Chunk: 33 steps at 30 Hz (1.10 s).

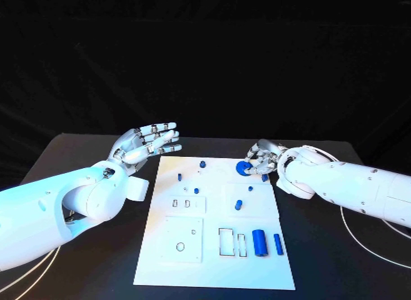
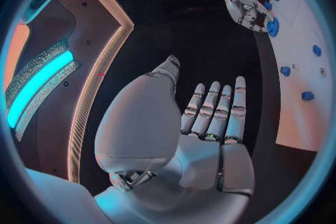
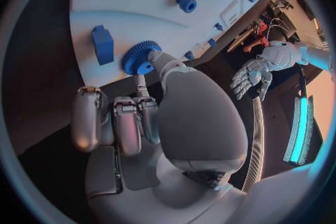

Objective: Assemble the parts on the task board

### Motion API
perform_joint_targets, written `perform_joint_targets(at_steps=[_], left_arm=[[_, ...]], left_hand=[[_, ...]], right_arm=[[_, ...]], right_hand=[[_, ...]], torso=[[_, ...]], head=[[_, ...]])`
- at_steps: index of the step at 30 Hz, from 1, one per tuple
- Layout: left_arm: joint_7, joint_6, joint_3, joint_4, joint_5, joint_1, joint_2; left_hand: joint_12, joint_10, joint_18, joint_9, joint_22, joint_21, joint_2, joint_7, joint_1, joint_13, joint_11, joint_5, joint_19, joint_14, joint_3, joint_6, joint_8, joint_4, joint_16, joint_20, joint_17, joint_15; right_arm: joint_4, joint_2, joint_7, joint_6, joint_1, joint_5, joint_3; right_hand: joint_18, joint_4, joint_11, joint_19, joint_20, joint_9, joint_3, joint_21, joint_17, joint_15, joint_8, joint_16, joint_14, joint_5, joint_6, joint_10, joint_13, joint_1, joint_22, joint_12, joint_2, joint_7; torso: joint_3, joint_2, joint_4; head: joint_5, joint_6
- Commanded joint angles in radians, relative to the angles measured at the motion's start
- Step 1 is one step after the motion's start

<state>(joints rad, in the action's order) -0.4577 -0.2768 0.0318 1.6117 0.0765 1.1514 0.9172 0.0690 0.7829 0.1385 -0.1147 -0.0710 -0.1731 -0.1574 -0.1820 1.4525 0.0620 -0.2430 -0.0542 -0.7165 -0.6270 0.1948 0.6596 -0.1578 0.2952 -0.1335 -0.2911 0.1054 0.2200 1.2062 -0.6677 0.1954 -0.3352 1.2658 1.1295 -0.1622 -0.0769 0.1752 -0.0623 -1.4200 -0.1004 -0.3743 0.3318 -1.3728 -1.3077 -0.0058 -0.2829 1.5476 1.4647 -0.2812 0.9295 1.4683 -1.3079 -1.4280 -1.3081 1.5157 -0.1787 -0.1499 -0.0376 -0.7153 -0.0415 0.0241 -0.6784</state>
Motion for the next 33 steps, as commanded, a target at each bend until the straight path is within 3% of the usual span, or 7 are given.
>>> perform_joint_targets(at_steps=[1,10,13,20,26,33], left_arm=[[-0.004,0.019,0.001,0.001,-0.003,0.001,-0.002],[-0.002,0.020,0.001,0.001,-0.003,0.001,-0.001],[-0.002,0.021,0.001,0.000,-0.003,0.001,-0.001],[-0.001,0.021,0.001,-0.002,-0.003,0.001,-0.003],[-0.001,0.021,0.001,-0.005,-0.003,0.001,-0.005],[0.001,0.021,0.001,-0.007,-0.003,0.001,-0.008]], left_hand=[[-0.005,0.001,0.006,0.001,0.001,0.005,0.002,-0.087,0.007,0.000,-0.003,0.003,0.010,0.006,-0.007,-0.002,0.006,-0.001,0.006,0.000,-0.001,0.003],[-0.005,-0.001,0.006,0.002,0.001,0.005,0.002,-0.088,0.007,-0.001,-0.003,0.003,0.010,0.007,-0.008,-0.005,0.007,-0.001,0.007,0.000,-0.001,0.003],[-0.005,-0.001,0.006,0.002,0.001,0.005,0.002,-0.088,0.007,-0.001,-0.003,0.003,0.010,0.007,-0.008,-0.005,0.007,-0.001,0.007,0.000,-0.001,0.003],[-0.005,-0.001,0.006,0.002,0.001,0.005,0.002,-0.088,0.007,-0.001,-0.003,0.003,0.010,0.007,-0.008,-0.005,0.007,-0.001,0.007,0.000,-0.001,0.003],[-0.005,-0.001,0.006,0.002,0.001,0.005,0.002,-0.088,0.007,-0.001,-0.003,0.003,0.010,0.007,-0.008,-0.005,0.007,-0.001,0.007,0.000,-0.001,0.003],[-0.005,-0.001,0.006,0.002,0.001,0.005,0.002,-0.088,0.007,-0.001,-0.003,0.003,0.010,0.007,-0.008,-0.005,0.007,-0.001,0.007,0.000,-0.001,0.003]], right_arm=[[0.006,0.003,0.030,-0.009,-0.007,0.061,-0.002],[0.033,0.002,0.069,-0.072,-0.010,0.145,-0.003],[0.060,-0.001,0.075,-0.119,-0.011,0.187,-0.002],[0.141,-0.007,0.088,-0.207,-0.006,0.285,-0.001],[0.192,0.021,0.099,-0.218,0.002,0.349,-0.001],[0.186,0.087,0.102,-0.213,-0.003,0.367,-0.001]], right_hand=[[0.015,0.002,0.006,-0.003,0.007,0.002,0.012,-0.005,-0.184,-0.007,0.001,0.007,0.090,-0.001,0.017,0.042,-0.183,0.015,-0.025,0.001,-0.016,0.012],[0.015,0.010,0.006,-0.003,0.007,0.003,0.020,-0.005,-0.183,-0.007,0.003,0.006,0.090,0.000,0.021,0.042,-0.182,0.034,-0.027,0.000,-0.030,0.012],[0.017,0.018,0.007,-0.007,0.007,0.003,0.024,-0.010,-0.187,-0.008,0.001,0.007,0.091,0.013,0.027,0.045,-0.185,0.048,-0.033,0.002,-0.034,0.014],[0.022,0.021,0.013,-0.021,0.011,0.003,0.052,-0.026,-0.204,-0.013,-0.001,0.011,0.094,-0.031,0.038,0.053,-0.194,0.056,-0.054,0.008,-0.037,0.020],[0.024,0.018,0.014,-0.027,0.012,0.003,0.058,-0.033,-0.211,-0.014,-0.002,0.013,0.096,-0.031,0.041,0.056,-0.199,0.056,-0.063,0.011,-0.040,0.021],[0.024,0.015,0.015,-0.027,0.013,0.003,0.067,-0.033,-0.212,-0.015,-0.002,0.013,0.096,-0.017,0.043,0.057,-0.200,0.056,-0.065,0.011,-0.042,0.022]], torso=[[-0.0002,-0.001,0.0000],[-0.0009,0.000,-0.0005],[-0.0005,0.000,-0.0005],[-0.0004,0.001,-0.0006],[-0.0012,0.001,-0.0004],[-0.0013,0.000,-0.0021]], head=[[0.000,-0.001],[0.000,-0.002],[-0.002,0.000],[-0.003,0.002],[-0.004,0.004],[-0.005,0.003]])
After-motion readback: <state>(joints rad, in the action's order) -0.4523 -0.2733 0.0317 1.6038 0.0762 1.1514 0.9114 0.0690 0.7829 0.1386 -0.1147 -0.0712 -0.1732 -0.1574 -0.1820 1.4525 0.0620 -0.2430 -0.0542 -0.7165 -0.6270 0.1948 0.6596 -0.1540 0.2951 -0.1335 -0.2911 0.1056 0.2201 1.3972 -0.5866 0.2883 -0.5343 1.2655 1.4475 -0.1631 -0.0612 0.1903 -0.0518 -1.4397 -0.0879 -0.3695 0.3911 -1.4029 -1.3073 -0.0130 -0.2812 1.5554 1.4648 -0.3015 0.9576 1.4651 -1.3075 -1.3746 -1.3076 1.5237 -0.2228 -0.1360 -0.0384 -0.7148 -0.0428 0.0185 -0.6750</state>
